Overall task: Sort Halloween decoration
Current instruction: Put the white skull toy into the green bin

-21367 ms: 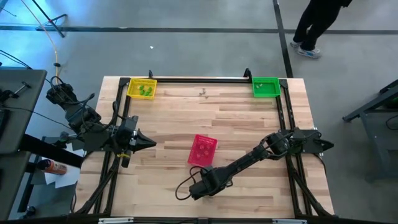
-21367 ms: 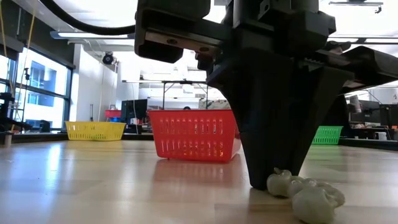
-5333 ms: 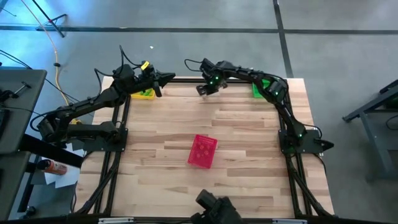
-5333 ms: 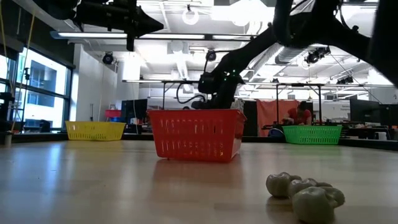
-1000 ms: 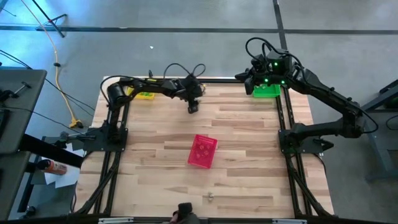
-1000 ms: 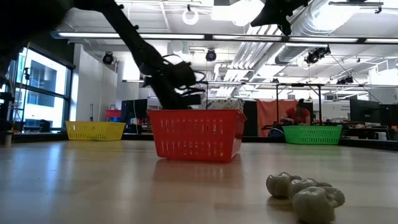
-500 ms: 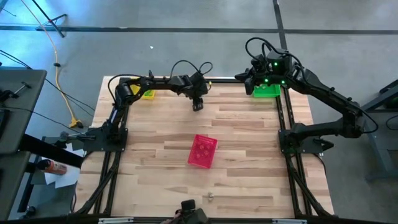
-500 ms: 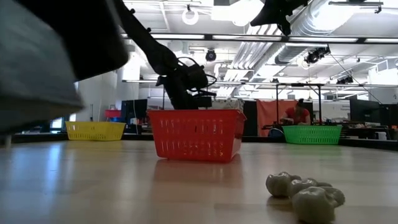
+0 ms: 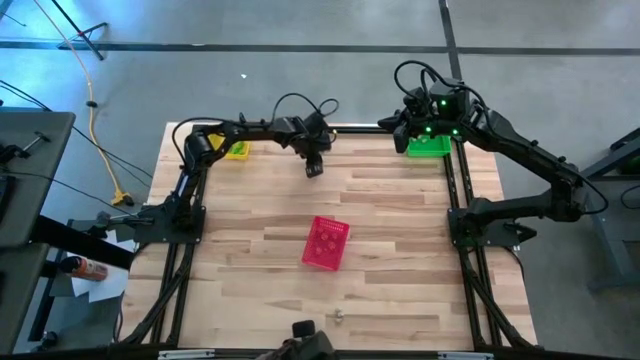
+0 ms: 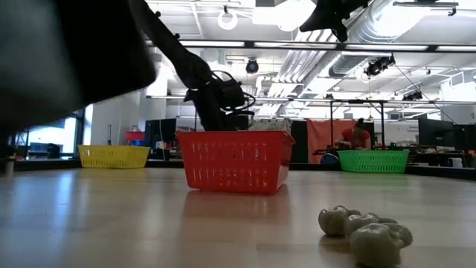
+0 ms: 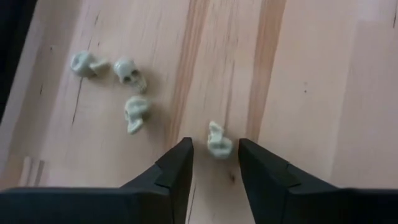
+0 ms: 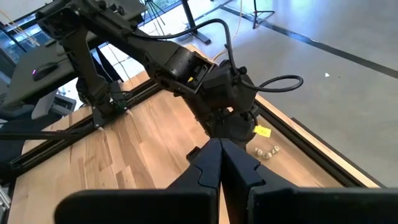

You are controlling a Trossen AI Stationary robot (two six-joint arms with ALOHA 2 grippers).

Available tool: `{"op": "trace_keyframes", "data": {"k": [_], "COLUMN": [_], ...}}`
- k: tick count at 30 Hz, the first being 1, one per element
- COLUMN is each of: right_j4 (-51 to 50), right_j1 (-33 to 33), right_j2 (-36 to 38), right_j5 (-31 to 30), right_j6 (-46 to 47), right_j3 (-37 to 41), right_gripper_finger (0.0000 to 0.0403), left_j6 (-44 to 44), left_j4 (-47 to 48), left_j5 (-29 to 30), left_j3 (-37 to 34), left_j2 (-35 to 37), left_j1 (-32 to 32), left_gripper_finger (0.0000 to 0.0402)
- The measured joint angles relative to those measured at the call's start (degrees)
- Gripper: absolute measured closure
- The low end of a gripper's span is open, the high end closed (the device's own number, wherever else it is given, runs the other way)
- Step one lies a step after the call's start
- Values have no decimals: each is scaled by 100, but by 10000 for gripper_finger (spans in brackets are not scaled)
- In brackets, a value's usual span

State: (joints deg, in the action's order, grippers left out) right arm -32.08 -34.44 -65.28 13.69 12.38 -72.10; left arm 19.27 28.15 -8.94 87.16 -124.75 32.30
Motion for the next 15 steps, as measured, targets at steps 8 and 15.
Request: {"op": "trace_keyframes", "data": {"k": [8,15], "right_j4": [2,4], "right_j1": [0,-1], "right_j2": [0,0], "right_j5": [-2,-7], "right_j6": [-85,-85], "right_j3": [0,0], "right_gripper_finger": [402,402], "left_j6": [451,363], "left_j4": [-27,21], "left_j5": [273,416], "left_j3": [12,17], "left_j2": [-35,-39], "left_j1": [-178,-211], "left_gripper_finger": [296,296]}}
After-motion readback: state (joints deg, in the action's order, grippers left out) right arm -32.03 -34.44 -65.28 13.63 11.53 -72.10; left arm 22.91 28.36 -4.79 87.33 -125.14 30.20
